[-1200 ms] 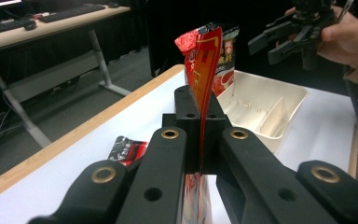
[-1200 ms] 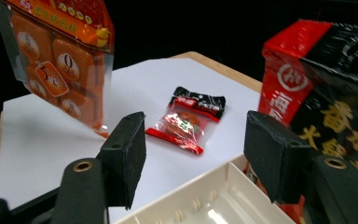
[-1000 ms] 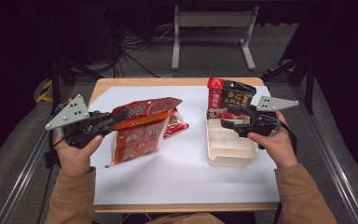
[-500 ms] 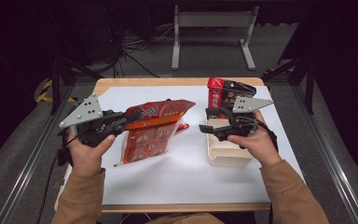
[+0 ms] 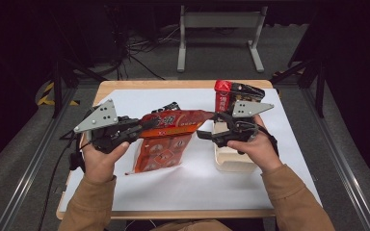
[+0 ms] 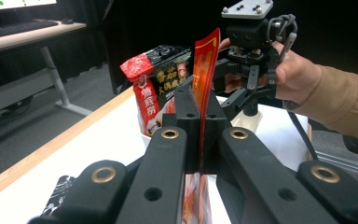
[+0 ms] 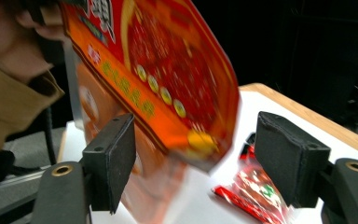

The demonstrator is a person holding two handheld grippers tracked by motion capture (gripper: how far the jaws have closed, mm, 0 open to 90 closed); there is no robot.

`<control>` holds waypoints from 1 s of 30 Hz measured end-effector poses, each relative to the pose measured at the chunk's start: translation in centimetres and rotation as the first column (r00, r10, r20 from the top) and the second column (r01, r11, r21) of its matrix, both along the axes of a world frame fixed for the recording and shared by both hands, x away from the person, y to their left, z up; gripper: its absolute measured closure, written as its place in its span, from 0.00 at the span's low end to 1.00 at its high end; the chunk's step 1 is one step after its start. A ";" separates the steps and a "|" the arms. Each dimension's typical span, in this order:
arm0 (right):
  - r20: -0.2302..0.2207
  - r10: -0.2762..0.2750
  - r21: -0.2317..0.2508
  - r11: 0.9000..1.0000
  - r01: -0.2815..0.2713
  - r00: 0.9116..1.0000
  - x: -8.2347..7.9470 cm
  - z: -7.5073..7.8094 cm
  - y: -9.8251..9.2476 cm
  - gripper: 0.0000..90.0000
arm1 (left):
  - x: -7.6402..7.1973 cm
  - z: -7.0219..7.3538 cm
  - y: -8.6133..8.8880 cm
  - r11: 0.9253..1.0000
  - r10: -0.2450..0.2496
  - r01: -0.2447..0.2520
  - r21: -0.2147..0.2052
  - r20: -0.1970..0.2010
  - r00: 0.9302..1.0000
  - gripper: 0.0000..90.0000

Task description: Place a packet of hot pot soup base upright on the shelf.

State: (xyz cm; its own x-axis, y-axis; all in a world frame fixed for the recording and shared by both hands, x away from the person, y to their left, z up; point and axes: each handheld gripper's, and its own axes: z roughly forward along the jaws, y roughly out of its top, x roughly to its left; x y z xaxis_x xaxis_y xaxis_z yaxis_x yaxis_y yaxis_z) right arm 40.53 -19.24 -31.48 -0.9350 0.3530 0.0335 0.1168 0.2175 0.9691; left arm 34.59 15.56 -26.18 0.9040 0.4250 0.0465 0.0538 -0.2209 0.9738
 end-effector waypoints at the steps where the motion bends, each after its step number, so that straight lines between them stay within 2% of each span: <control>1: 0.001 0.006 0.006 1.000 -0.006 1.000 0.0 0.1 0.1 0.33 | 0.0 0.0 -0.1 1.000 -0.004 0.004 -0.005 -0.003 1.000 1.00; 8: 0.017 0.053 0.030 0.998 -0.054 0.998 -0.2 0.6 1.4 0.36 | -0.1 -0.2 -0.6 0.999 -0.035 0.035 -0.018 -0.001 0.999 1.00; 11: 0.015 0.081 0.049 0.995 -0.082 0.997 -0.2 0.7 2.0 0.39 | -0.1 -0.2 -0.6 0.998 -0.050 0.050 -0.029 -0.001 0.999 1.00; 12: 0.002 0.103 0.070 0.992 -0.103 0.995 -0.2 0.7 2.2 0.43 | -0.2 -0.2 -0.6 0.998 -0.054 0.054 -0.031 0.000 0.999 1.00; 19: 0.013 0.153 0.091 0.984 -0.154 0.988 -0.2 0.8 2.5 0.53 | -0.4 -0.1 -0.5 0.997 -0.065 0.066 -0.049 0.010 0.998 1.00; 25: 0.038 0.196 0.083 0.977 -0.198 0.980 -0.5 1.0 2.2 0.77 | -0.4 -0.1 -0.4 0.996 -0.064 0.065 -0.058 0.013 0.998 1.00; 28: 0.053 0.221 0.078 0.971 -0.225 0.974 -0.8 1.3 2.0 0.95 | -0.3 -0.2 -0.3 0.997 -0.057 0.058 -0.057 0.012 0.998 1.00; 30: 0.056 0.221 0.064 0.972 -0.224 0.974 -0.9 1.6 1.9 0.99 | -0.2 -0.2 -0.3 0.997 -0.057 0.057 -0.059 0.008 0.998 1.00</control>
